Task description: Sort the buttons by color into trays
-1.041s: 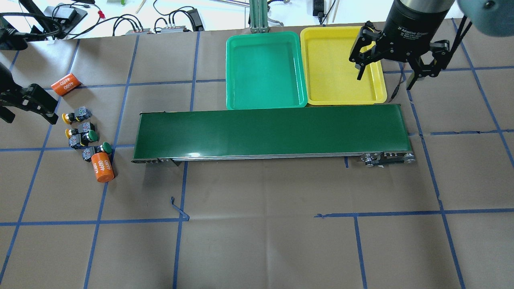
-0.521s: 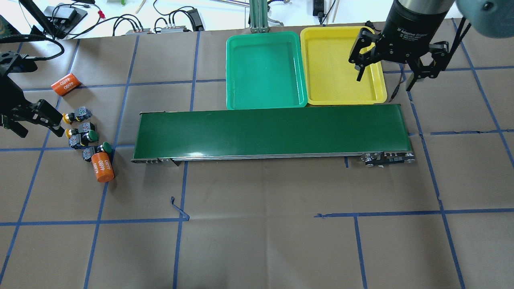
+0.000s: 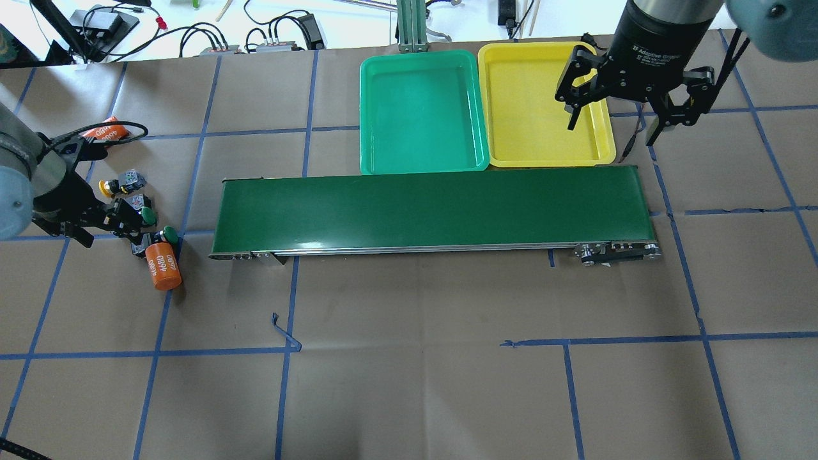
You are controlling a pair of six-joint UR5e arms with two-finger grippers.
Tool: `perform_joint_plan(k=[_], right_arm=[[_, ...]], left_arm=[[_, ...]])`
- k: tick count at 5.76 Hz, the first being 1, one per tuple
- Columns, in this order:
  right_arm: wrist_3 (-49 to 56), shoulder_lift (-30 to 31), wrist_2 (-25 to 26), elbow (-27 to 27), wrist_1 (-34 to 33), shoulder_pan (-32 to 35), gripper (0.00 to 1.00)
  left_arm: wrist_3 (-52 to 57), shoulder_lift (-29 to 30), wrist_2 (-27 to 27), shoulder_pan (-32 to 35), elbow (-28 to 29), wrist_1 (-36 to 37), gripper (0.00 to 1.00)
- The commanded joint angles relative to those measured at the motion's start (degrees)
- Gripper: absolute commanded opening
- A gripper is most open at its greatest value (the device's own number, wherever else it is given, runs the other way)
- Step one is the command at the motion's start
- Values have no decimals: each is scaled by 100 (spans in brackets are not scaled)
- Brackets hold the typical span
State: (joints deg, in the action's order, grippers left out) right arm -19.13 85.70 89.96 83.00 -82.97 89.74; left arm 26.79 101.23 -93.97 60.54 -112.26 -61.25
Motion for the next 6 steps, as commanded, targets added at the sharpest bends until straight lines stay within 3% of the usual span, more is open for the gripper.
perform_joint_plan(k=[1, 4, 5, 6], right_arm=[[32, 0, 4, 14, 0, 0, 100], [41, 8, 4, 23, 0, 0, 100], [41, 0, -4, 23, 9, 0, 100], [41, 0, -4, 23, 0, 0, 100]], left_arm=[[-279, 361, 375, 28, -375, 639, 87], [-368, 660, 458, 37, -375, 596, 87], [-289, 696, 415, 28, -367, 579, 75], [-271, 714, 162, 28, -375, 579, 49]])
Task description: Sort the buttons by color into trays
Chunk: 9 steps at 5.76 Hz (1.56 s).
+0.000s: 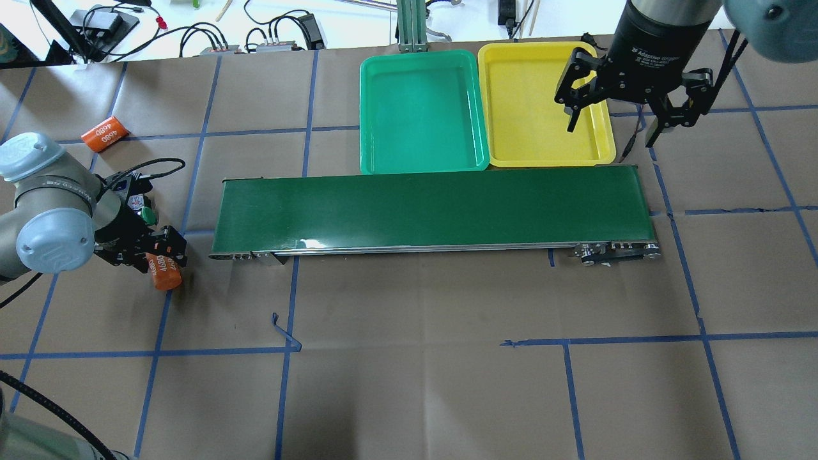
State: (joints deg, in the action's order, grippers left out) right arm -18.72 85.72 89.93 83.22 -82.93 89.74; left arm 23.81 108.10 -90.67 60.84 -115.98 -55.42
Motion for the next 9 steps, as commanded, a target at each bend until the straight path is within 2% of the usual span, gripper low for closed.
perform_joint_plan(k=[1, 2, 3, 4, 8, 9], right_arm=[[0, -2, -2, 1, -4, 0, 100], [0, -2, -10, 9, -4, 0, 100], [0, -2, -11, 1, -4, 0, 100], [0, -2, -11, 1, -4, 0, 100], [9, -2, -11, 10, 4, 0, 100], [52, 6, -37, 18, 13, 17, 100]], left_arm=[[44, 27, -187, -2, 48, -13, 25], [36, -60, -187, 6, 92, -48, 11], [36, -209, -187, 59, 232, -118, 4], [123, -306, -153, 94, 486, -536, 0], [3033, -667, -161, 1515, 856, -575, 0], [3633, -580, -178, 1788, 936, -619, 0]])
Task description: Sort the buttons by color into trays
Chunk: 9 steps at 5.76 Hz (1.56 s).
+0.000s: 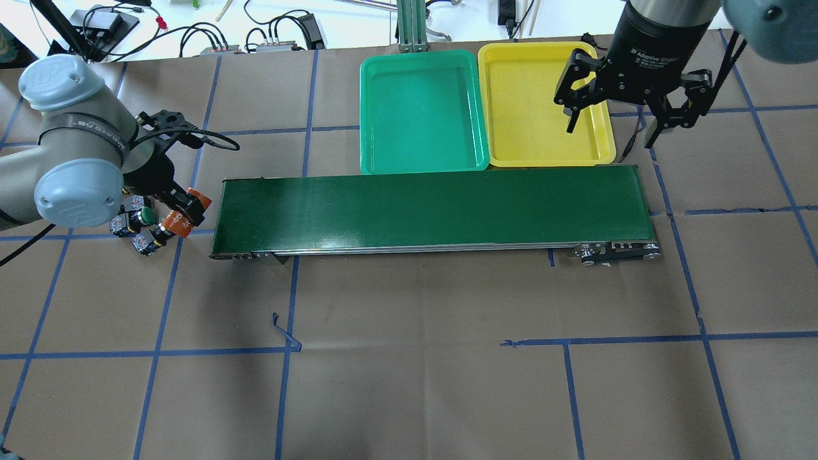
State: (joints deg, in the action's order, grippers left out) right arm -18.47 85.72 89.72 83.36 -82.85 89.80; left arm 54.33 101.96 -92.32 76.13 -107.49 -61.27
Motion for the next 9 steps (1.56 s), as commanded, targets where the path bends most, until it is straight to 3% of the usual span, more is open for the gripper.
perform_joint_plan(k=[1, 2, 4, 5, 6, 7, 8, 9], right_arm=[[593, 58, -34, 153, -3, 28, 100], [1608, 94, -34, 276, -12, 29, 100], [3403, 103, -43, 574, -38, 29, 100], [4107, 129, -51, 637, -21, 46, 100], [5620, 129, -43, 716, -21, 229, 100], [7018, 129, 9, 752, -30, 561, 100], [7206, 138, 45, 752, -100, 730, 100], [8044, 155, 45, 708, -109, 862, 100]], left_arm=[[1971, 60, 21, 480, 79, 18, 1], [3012, 122, -5, 717, 88, 18, 2], [3468, 192, -22, 904, 88, 62, 9], [3557, 192, 12, 904, 36, 123, 37], [3489, 184, 47, 852, 9, 97, 97], [3392, 175, 39, 834, 70, 80, 98], [3330, 131, 39, 660, 105, 80, 98], [2921, 35, 39, 275, 97, 80, 98]])
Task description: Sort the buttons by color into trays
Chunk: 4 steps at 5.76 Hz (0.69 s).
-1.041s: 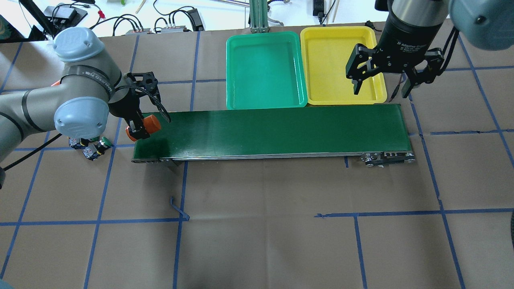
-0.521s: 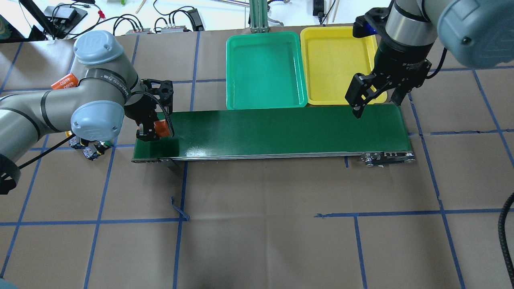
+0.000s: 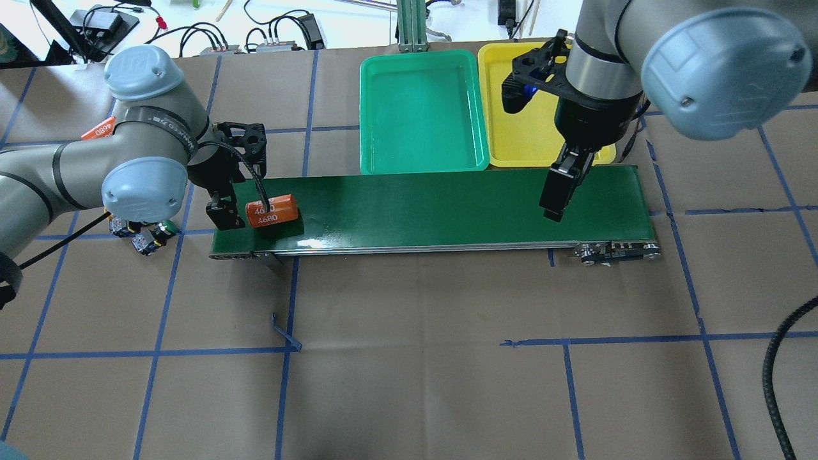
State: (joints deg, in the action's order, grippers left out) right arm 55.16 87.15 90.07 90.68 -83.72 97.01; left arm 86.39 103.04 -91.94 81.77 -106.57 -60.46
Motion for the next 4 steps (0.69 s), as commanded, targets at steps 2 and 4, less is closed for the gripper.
perform_joint_plan(k=[2, 4], right_arm=[[1932, 22, 19, 63, -536, 169, 100], [2944, -4, 309, 81, -672, 47, 100]], left_arm=[[-359, 58, 341, -1370, -110, 130, 98], [-438, 372, 334, -1917, -110, 505, 97]])
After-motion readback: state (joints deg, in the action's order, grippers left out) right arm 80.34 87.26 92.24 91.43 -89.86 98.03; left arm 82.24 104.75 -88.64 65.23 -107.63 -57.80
